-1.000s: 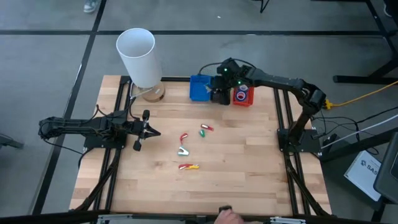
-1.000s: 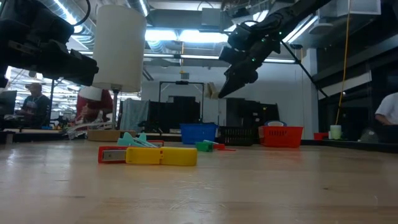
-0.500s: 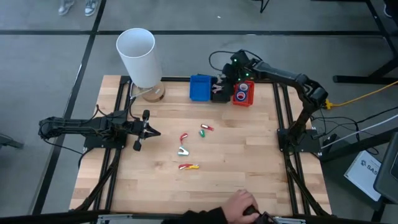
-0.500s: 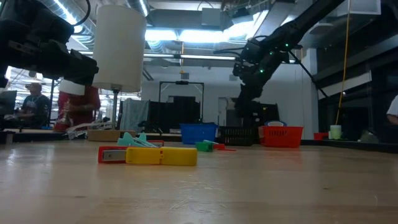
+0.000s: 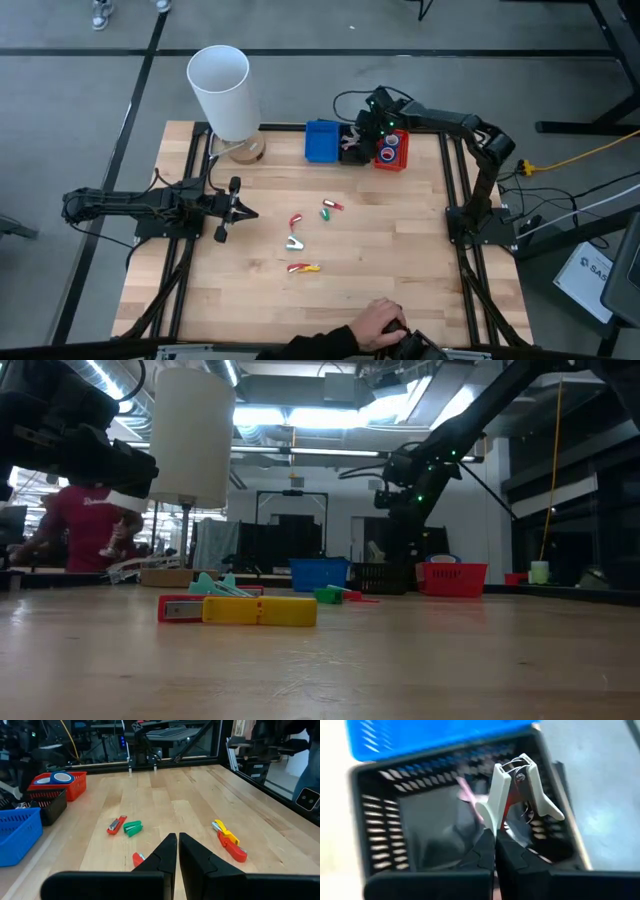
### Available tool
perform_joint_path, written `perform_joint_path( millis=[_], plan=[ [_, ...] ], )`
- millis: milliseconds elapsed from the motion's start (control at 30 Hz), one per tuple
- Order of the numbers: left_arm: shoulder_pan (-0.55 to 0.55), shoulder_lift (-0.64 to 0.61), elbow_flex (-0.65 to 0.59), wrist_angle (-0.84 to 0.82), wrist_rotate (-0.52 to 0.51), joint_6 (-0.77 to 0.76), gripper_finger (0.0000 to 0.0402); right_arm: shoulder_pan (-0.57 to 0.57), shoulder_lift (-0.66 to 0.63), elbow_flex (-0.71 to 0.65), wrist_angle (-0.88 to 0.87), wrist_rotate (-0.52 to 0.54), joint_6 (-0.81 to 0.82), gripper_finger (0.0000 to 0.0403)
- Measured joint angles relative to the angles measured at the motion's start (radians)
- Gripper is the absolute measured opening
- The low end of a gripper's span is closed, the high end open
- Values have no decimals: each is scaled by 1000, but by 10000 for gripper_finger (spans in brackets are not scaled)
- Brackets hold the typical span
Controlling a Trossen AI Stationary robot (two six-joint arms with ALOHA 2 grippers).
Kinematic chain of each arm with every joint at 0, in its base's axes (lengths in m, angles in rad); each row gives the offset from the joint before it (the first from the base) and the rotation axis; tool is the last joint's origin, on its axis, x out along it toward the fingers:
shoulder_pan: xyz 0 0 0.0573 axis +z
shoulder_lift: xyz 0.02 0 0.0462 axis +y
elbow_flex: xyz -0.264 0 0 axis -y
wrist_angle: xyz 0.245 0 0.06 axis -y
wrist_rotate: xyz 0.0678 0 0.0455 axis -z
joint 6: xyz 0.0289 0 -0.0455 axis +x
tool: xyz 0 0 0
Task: Pick and place Stapler, Stapler remover, tape
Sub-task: Put the gray staple remover into the black bin, then put the blue staple remover into the black bin
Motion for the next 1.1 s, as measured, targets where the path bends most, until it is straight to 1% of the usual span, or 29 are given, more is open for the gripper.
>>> perform_joint_path(
  millis=[133, 233, 400, 500, 667, 800, 967, 1100],
  plan=[
    [0, 0, 0, 0, 0, 0, 15, -2, 2, 0, 2, 52, 0, 14],
    [0, 0, 0, 0, 0, 0, 15, 0, 3, 0, -1, 76, 1, 37],
    [0, 0, 0, 0, 0, 0, 15, 14, 3, 0, -6, 153, 1, 78],
    [0, 0, 0, 0, 0, 0, 16, 23, 2, 0, -15, 181, 0, 104],
    [0, 0, 0, 0, 0, 0, 16, 37, -1, 29, -45, 183, 0, 143],
    [0, 0, 0, 0, 0, 0, 16, 54, -2, 55, -49, 182, 0, 166],
    [0, 0, 0, 0, 0, 0, 16, 88, -4, 84, -50, 180, 0, 181],
    [0, 0, 0, 0, 0, 0, 16, 123, -27, 85, -50, 178, 0, 184]
  ],
)
